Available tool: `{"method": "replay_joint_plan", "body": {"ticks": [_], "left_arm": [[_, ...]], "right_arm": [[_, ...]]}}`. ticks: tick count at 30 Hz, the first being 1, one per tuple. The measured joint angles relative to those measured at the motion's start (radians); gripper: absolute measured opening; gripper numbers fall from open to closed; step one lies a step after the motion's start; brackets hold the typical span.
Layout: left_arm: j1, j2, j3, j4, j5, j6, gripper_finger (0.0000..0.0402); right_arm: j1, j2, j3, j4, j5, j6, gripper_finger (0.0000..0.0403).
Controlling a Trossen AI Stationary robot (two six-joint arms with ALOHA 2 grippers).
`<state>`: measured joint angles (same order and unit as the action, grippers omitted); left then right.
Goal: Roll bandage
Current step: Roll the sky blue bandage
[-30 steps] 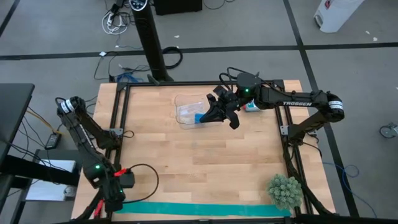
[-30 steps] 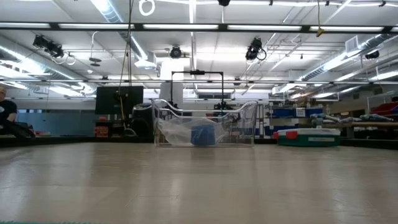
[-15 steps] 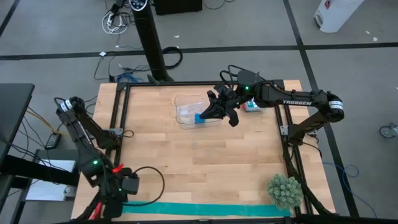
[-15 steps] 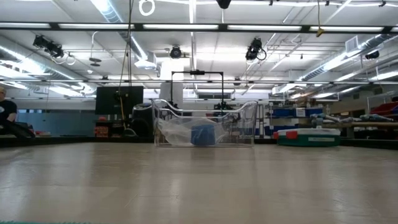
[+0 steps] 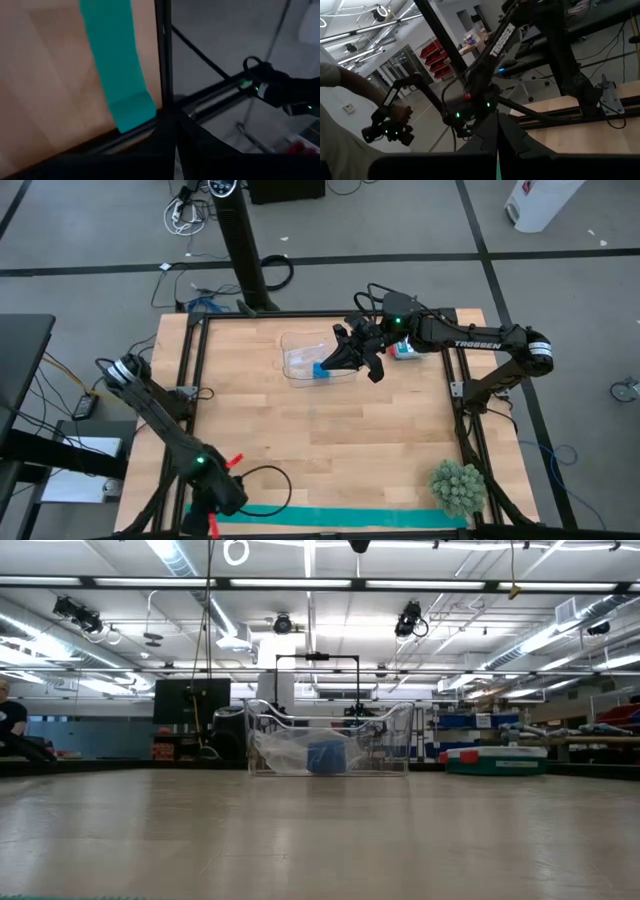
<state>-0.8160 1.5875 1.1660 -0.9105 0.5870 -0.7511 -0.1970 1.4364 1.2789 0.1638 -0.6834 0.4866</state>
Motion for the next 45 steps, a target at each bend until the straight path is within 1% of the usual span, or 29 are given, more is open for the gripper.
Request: {"method": "replay_joint_plan", "body": {"ticks": [4, 10, 16, 19, 23, 28, 36, 42, 45], "left_arm": [[0.025, 0.061, 0.000, 0.000, 0.069, 0.013, 0.0019], [0.039, 0.149, 0.000, 0.001, 0.142, 0.007, 0.0019], [0.038, 0.213, 0.000, -0.031, 0.204, 0.004, 0.0019], [0.035, 0.216, 0.000, -0.080, 0.218, -0.015, 0.0019], [0.031, 0.216, 0.000, -0.123, 0.246, -0.015, 0.0019], [0.008, 0.216, -0.006, -0.083, 0.265, -0.012, 0.0019], [-0.030, 0.216, -0.079, -0.090, 0.289, -0.038, 0.0019], [-0.050, 0.215, -0.126, -0.038, 0.348, 0.000, 0.0019], [-0.065, 0.215, -0.142, -0.014, 0.354, 0.016, 0.0019]], "right_arm": [[0.000, 0.000, 0.000, 0.000, -0.002, 0.000, 0.0000], [0.000, 0.000, 0.000, 0.000, -0.084, 0.006, 0.0000], [0.001, 0.000, 0.000, 0.000, -0.130, 0.019, 0.0000], [0.001, 0.000, 0.000, 0.000, -0.152, 0.027, 0.0000], [0.001, 0.000, 0.000, 0.000, -0.150, 0.013, 0.0000], [0.001, 0.000, 0.000, 0.000, -0.150, 0.012, 0.0000], [0.001, 0.000, 0.000, 0.000, -0.152, 0.011, 0.0000], [0.001, 0.000, 0.000, 0.000, -0.156, 0.017, 0.0000], [0.001, 0.000, 0.000, 0.000, -0.156, 0.017, 0.0000]]}}
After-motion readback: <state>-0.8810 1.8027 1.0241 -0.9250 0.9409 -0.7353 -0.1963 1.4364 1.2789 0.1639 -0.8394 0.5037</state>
